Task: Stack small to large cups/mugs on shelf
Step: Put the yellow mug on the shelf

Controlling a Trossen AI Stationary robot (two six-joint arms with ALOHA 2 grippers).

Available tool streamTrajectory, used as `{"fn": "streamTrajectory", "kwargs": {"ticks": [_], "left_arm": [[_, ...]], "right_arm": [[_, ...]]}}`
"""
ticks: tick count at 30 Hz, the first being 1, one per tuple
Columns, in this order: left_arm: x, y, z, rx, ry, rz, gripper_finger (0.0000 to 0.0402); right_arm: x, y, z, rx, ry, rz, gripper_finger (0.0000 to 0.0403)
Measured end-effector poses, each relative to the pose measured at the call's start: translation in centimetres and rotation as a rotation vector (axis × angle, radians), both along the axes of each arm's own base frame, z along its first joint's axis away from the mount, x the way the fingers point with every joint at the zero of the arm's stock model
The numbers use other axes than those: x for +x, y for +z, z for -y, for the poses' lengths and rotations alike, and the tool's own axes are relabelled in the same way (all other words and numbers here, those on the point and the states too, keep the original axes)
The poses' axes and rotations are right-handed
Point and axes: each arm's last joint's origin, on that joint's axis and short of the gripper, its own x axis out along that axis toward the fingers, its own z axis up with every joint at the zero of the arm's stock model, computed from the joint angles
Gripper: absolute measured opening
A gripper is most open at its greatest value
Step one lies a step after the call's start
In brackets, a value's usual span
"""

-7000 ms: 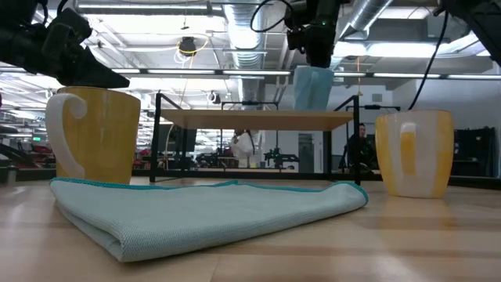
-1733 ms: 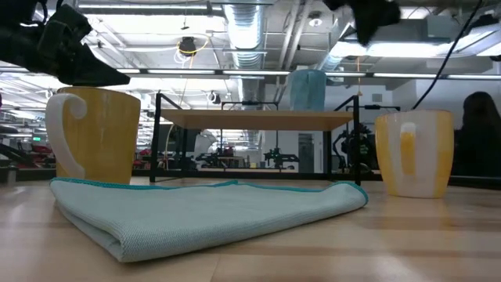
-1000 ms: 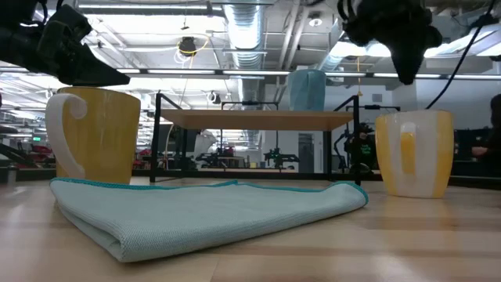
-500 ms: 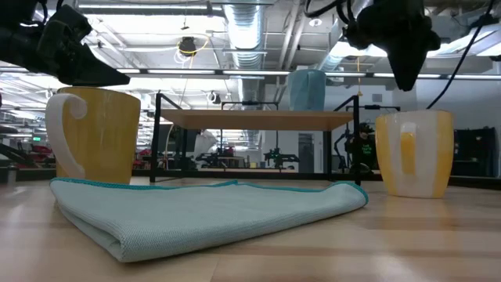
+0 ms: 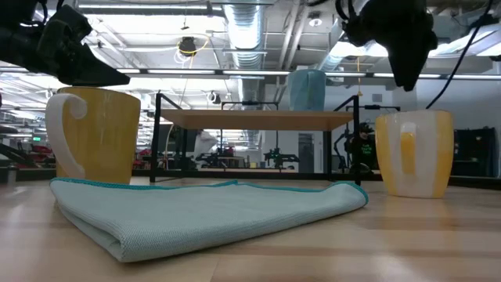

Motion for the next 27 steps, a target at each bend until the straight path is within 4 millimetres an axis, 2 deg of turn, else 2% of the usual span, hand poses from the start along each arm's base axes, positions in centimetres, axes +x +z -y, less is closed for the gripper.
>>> {"fn": "streamTrajectory", "kwargs": {"ticks": [6, 11, 20, 27], "left_arm": [[0.0, 0.0, 0.0, 0.000, 0.000, 0.000, 0.0000], [0.0, 0.0, 0.0, -0.003, 0.001, 0.002, 0.0000], [0.0, 0.0, 0.0, -0.028, 0.005, 0.011, 0.0000], [0.0, 0.0, 0.0, -0.028, 0.005, 0.011, 0.0000]], "right_arm": [[0.1, 0.1, 0.2, -0.146, -0.015, 0.029, 0.0223], [0.0, -0.5, 0.2, -0.046, -0.054, 0.006, 0.0206], [-0.5, -4.5, 0.0, 0.069, -0.029, -0.041, 0.0190], [-0.5, -4.7, 0.2, 0.068, -0.005, -0.042, 0.0175]]}}
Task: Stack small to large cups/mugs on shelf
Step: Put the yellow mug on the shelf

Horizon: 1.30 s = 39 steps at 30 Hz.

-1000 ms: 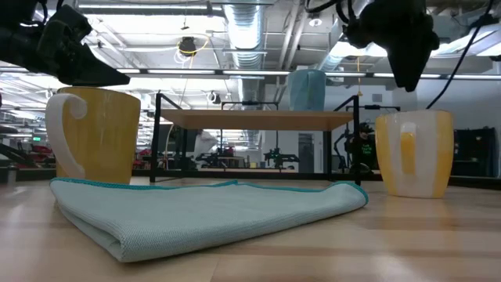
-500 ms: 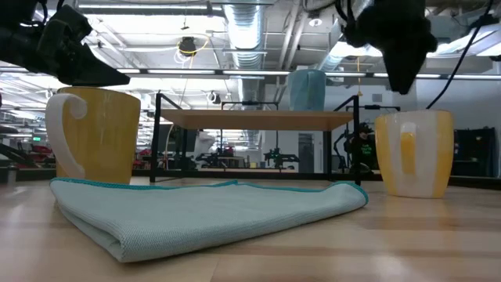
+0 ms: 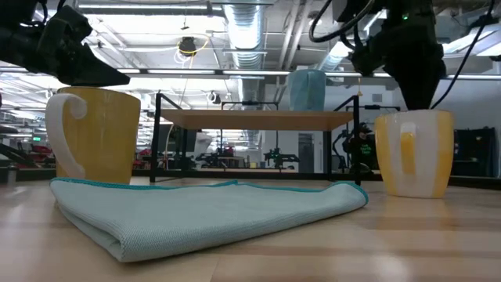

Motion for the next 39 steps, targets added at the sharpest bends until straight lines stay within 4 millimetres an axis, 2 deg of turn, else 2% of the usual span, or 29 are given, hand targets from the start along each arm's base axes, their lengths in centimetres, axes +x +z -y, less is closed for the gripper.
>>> {"fn": "streamTrajectory", "kwargs": {"ticks": [12, 21, 28, 39], "left_arm": [[0.0, 0.0, 0.0, 0.006, -0.001, -0.003, 0.0000], [0.0, 0.0, 0.0, 0.007, -0.002, -0.003, 0.0000], [0.0, 0.0, 0.0, 0.007, -0.001, -0.003, 0.0000], [0.0, 0.0, 0.0, 0.007, -0.001, -0.003, 0.0000]], "right_arm": [[0.6, -0.1, 2.2, 0.015, 0.056, 0.049, 0.0160], [0.5, -0.2, 2.2, 0.041, 0.093, 0.037, 0.0156], [-0.4, -2.0, 2.1, 0.078, 0.083, -0.019, 0.0152], [0.3, -2.1, 2.3, 0.074, 0.085, 0.048, 0.0147]]}}
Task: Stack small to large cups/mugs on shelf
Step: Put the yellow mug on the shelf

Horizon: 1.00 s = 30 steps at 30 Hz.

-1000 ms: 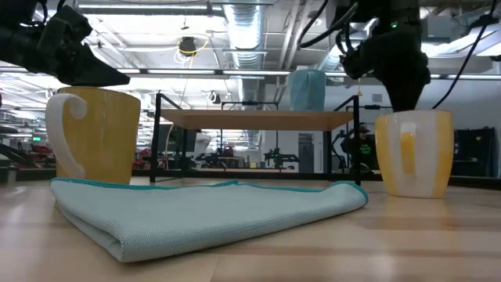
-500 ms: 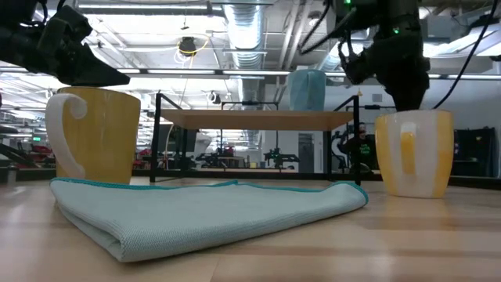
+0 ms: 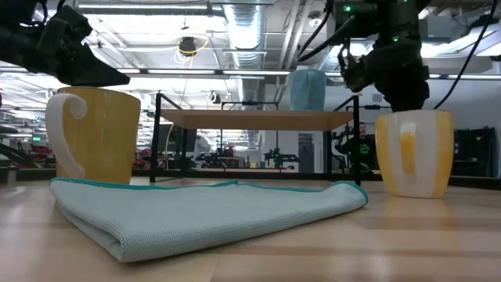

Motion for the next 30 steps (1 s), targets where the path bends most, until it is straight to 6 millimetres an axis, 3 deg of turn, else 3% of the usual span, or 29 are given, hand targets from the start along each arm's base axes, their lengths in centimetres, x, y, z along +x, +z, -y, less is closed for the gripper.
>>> {"fn": "streamTrajectory", "kwargs": {"ticks": [15, 25, 30], "left_arm": [[0.0, 0.0, 0.0, 0.000, 0.000, -0.001, 0.0000], [0.0, 0.0, 0.0, 0.000, 0.000, 0.000, 0.0000], [0.0, 0.0, 0.0, 0.000, 0.000, 0.000, 0.0000]], "right_arm": [[-0.1, 0.0, 0.0, 0.003, -0.007, -0.011, 0.0017], [-0.1, 0.2, 0.0, 0.007, -0.003, -0.017, 0.0017], [0.2, 1.8, 0.0, 0.007, 0.021, -0.013, 0.0017]]}}
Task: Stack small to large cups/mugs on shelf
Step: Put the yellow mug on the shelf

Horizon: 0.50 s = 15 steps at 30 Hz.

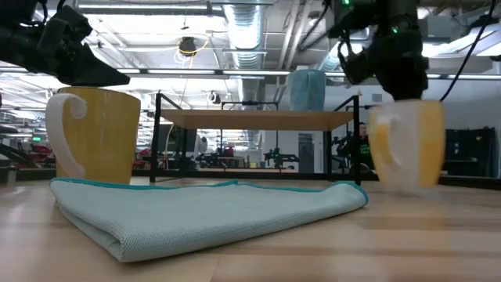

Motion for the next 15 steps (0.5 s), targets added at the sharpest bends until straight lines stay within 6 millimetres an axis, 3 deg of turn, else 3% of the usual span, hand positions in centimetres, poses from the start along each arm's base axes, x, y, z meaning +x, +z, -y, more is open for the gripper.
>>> {"fn": "streamTrajectory", "kwargs": {"ticks": [6, 15], "left_arm": [[0.0, 0.0, 0.0, 0.000, 0.000, 0.000, 0.0000], [0.0, 0.0, 0.0, 0.000, 0.000, 0.000, 0.0000]], "right_arm": [[0.6, 3.9, 0.0, 0.005, 0.042, 0.042, 0.0017], [1.0, 12.3, 0.1, -0.038, 0.087, 0.245, 0.0017]]}}
